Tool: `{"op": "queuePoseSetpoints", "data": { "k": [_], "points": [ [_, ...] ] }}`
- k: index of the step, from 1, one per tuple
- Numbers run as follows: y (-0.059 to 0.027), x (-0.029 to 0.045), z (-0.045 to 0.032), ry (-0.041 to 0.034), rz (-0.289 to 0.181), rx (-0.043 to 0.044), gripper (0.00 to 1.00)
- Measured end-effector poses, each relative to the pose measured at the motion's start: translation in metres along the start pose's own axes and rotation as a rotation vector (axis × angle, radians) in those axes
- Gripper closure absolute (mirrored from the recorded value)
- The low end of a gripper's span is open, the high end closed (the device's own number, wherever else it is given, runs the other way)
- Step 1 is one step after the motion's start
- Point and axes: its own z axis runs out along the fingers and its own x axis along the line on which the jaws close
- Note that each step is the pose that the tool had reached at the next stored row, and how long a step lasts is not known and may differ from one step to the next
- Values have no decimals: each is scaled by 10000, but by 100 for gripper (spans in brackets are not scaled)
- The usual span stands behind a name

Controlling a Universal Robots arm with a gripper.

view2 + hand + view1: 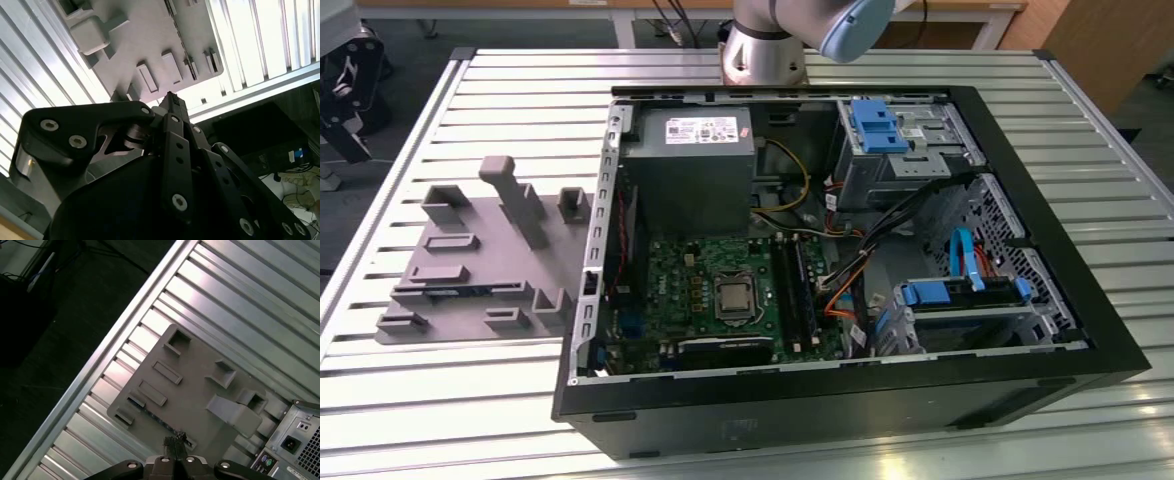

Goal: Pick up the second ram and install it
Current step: 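Pick up the second ram and move it above second insertion slot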

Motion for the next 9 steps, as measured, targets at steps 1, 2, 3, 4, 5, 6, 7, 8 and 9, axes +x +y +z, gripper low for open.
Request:
{"op": "queuePoseSetpoints", "data": {
  "k": [1,2,3,4,5,6,7,8,9],
  "points": [
    [0,0,0,0,-1,0,89],
    [0,0,0,0,-1,0,89],
    [0,0,0,0,-2,0,89],
    [0,0,0,0,-2,0,89],
    [0,0,0,0,-2,-1,89],
    [0,0,0,0,-2,0,89],
    [0,0,1,-1,-1,0,89],
    [0,0,0,-1,-2,0,89],
    [0,0,0,-1,-2,0,89]
  ]
}}
